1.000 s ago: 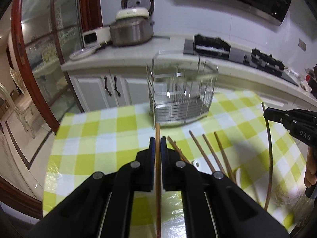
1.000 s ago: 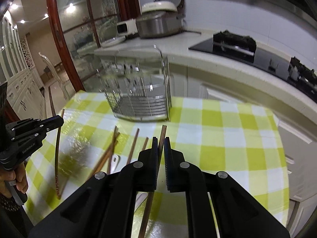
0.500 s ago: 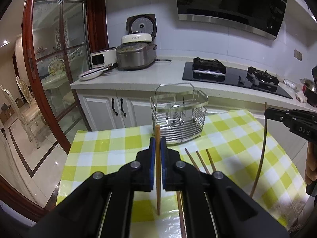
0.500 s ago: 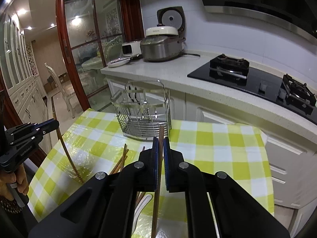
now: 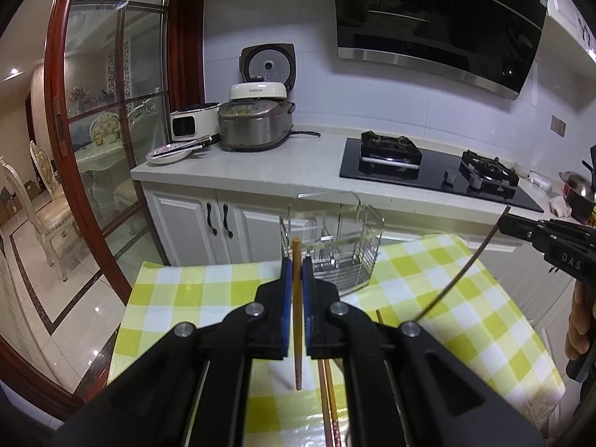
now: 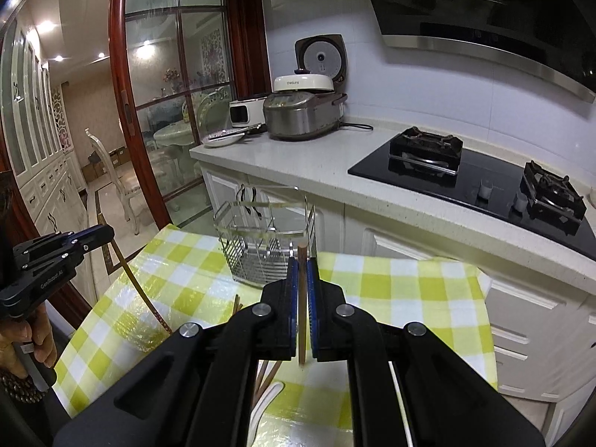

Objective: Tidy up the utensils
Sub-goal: 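Lift both held chopsticks and lower them upright into the wire rack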

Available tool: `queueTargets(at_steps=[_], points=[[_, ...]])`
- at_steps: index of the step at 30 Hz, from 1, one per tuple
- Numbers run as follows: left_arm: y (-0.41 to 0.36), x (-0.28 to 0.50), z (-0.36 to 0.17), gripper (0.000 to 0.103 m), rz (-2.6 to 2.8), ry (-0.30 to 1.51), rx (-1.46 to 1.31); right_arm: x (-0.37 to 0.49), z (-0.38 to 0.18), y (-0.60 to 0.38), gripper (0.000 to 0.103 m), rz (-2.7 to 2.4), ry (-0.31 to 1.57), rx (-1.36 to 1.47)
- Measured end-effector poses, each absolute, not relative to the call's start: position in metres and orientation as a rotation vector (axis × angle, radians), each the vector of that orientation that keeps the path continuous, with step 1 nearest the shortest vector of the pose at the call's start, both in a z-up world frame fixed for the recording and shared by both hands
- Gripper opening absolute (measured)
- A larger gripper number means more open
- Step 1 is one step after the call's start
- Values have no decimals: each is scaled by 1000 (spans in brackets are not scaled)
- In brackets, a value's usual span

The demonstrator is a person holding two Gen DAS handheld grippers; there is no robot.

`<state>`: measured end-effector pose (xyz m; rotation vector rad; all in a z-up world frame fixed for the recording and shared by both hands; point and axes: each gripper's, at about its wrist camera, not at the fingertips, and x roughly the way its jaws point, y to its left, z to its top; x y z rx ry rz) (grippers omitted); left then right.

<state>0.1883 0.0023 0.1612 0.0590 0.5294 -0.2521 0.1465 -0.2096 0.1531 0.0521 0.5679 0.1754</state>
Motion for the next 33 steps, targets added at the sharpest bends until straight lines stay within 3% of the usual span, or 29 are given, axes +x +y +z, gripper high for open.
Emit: queueTargets(at_steps=[22,33], points=[[-18,267,280,5,-286,406,63,229,303,-200,7,199,457,29],[-28,322,276,5,-289,399,22,291,318,-180,7,227,426,49]])
